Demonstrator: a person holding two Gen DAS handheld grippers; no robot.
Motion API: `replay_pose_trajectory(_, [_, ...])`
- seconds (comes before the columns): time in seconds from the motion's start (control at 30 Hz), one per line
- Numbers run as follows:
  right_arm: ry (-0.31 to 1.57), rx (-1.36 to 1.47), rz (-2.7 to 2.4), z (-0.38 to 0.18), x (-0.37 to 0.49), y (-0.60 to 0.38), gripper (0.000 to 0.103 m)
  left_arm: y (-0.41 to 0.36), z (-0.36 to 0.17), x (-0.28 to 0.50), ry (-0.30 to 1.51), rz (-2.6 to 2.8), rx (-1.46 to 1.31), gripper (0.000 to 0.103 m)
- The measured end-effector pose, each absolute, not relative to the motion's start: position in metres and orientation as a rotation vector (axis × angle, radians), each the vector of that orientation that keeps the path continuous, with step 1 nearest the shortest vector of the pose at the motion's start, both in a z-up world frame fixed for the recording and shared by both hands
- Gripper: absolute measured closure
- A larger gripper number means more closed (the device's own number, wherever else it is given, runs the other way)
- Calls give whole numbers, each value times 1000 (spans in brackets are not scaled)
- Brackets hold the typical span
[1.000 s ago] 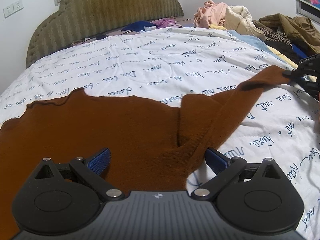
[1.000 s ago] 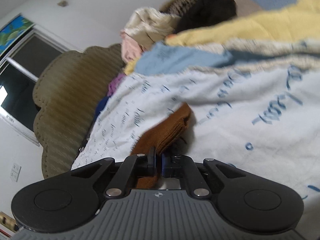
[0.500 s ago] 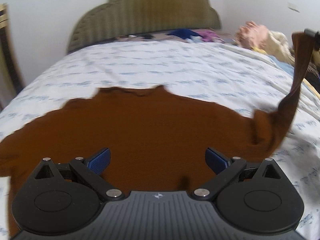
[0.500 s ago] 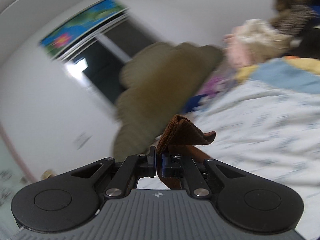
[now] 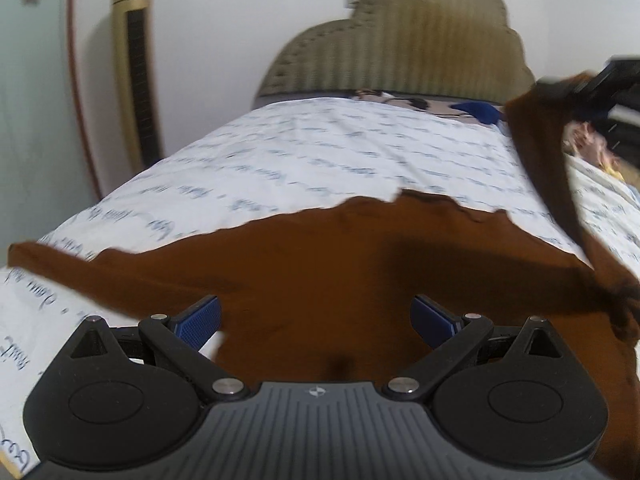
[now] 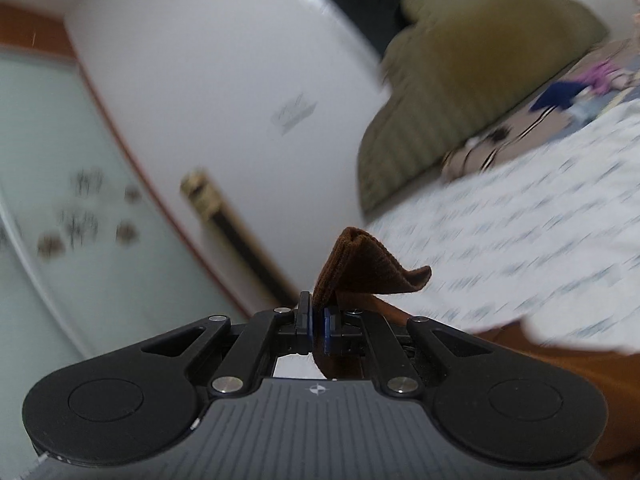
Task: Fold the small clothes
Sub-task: 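Lift the sleeve and lay it across the sweater body, open right gripper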
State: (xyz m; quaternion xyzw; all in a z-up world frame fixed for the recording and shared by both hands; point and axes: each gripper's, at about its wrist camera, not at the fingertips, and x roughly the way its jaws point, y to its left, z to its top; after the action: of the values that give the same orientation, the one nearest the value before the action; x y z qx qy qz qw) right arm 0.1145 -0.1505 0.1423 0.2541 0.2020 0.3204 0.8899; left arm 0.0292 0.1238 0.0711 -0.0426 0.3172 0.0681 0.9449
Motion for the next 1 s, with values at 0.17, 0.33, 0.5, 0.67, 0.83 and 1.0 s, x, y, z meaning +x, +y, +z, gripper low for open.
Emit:
replay_pose_trajectory(0.17, [565,394,661,108,118,-61,93,154,64,23,656,177,-135,1])
replay_pose_trajectory(0.33, [706,230,588,70,118,-4,86,168,56,24,664,192,-152,1])
replay_pose_trajectory(0.5, [737,209,601,63,102,6,38,170,55,29,662,187,-164,1])
replay_pose_trajectory(0.67, [658,271,609,85,79,-21,38,152,65,42,637,130,-149,1])
replay_pose_trajectory(0.83, [656,462,648,100,103,-66,38,99,69,67,636,32,-64,1])
replay_pose_trajectory(1.0, [644,556,555,107,110,-105,38,43,64,91,650,-76,49,1])
